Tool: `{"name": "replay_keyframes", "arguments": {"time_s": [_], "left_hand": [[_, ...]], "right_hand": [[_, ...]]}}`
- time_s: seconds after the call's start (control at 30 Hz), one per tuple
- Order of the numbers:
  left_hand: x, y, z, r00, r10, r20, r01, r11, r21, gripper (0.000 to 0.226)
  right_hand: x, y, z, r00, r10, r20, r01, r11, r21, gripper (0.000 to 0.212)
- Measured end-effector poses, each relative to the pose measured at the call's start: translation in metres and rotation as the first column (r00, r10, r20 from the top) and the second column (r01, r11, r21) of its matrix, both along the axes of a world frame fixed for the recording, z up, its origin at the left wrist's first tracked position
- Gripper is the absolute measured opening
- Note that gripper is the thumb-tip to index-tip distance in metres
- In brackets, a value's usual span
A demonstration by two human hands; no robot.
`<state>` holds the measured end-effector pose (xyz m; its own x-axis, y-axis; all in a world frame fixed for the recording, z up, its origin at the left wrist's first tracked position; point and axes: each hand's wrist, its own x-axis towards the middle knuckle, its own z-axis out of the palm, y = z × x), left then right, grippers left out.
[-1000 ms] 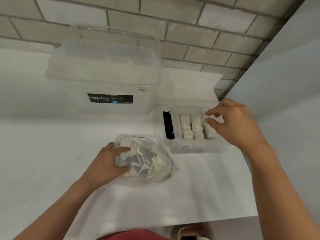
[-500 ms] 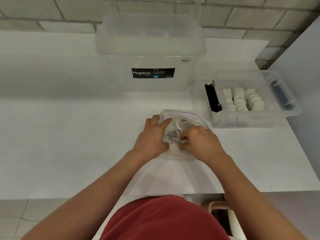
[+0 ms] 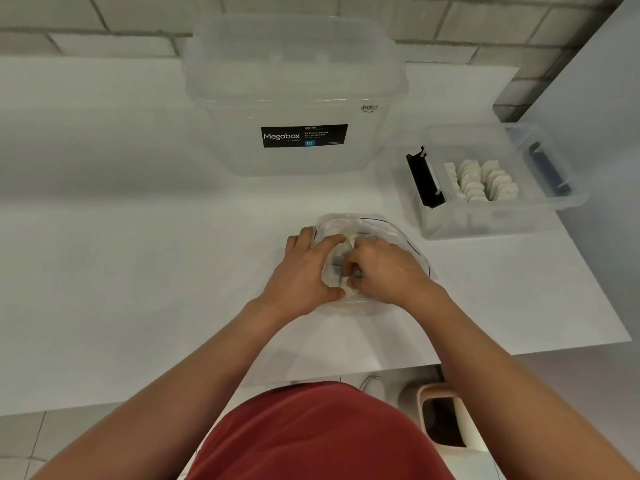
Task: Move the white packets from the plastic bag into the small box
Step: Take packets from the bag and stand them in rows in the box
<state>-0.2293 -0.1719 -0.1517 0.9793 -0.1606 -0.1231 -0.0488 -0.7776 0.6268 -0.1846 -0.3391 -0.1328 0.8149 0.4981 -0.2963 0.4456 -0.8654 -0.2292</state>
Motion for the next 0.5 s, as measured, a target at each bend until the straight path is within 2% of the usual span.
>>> {"name": "replay_keyframes", "arguments": {"time_s": [0.2, 0.33, 0.4, 0.5], "left_hand": [[0.000, 0.007, 0.000, 1.000, 0.000, 0.002, 0.000, 0.999, -0.038, 0.076], [0.000, 0.008, -0.002, 1.000, 0.020, 0.006, -0.020, 1.000, -0.018, 0.075], [0.001, 0.008, -0.003, 0.999, 0.032, 0.024, -0.032, 0.999, 0.009, 0.069], [0.002, 0.005, -0.005, 0.998, 0.050, 0.046, -0.053, 0.996, 0.065, 0.055]], "right_hand": [[0.006, 0.001, 0.008, 0.991, -0.136, 0.019, 0.126, 0.956, 0.265, 0.011], [0.002, 0.007, 0.010, 0.990, -0.096, 0.101, 0.059, 0.947, 0.316, 0.023], [0.000, 0.000, 0.010, 0.977, -0.144, 0.156, 0.097, 0.956, 0.277, 0.024], [-0.006, -0.012, 0.008, 0.975, -0.155, 0.161, 0.139, 0.985, 0.106, 0.022]]}}
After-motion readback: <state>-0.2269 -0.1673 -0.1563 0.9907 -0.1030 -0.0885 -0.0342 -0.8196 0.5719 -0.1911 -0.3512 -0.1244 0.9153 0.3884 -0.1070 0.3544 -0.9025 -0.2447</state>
